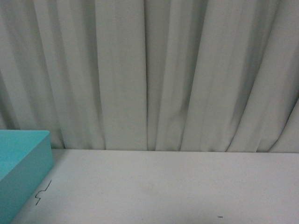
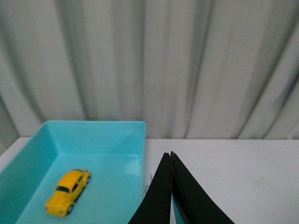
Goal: Wind up and store yellow beetle toy
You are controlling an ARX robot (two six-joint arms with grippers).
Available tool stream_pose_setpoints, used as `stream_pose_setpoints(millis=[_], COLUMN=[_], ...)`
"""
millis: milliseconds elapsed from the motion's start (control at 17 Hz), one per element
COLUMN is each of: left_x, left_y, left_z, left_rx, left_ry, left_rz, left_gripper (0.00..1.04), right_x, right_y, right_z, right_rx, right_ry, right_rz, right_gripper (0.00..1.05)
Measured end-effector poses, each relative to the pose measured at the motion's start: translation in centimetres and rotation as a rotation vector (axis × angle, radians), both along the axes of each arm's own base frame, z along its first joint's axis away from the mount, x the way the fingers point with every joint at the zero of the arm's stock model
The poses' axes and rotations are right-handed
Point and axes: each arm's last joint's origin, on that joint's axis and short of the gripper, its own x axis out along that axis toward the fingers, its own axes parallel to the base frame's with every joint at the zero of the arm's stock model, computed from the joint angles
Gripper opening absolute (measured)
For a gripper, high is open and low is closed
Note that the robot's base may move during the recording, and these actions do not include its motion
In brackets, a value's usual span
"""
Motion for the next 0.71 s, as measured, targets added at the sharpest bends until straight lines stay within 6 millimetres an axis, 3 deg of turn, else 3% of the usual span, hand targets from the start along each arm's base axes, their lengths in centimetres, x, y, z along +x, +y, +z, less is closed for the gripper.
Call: stream_pose_setpoints(millis=[177,707], left_x=[-0.9,-1.7], left_y=[-0.1,-0.1], left_z=[-1.0,-1.5], left_rx=[0.0,0.0], left_ry=[0.011,0.0], left_rz=[0.005,0.004], left_gripper=[0.02,0.02], right_x=[0.0,0.0], right_y=[0.0,0.0], right_z=[0.0,0.0], right_rx=[0.0,0.0], right_ry=[0.0,0.0], right_rz=[0.0,0.0], right_gripper=[0.98,0.98])
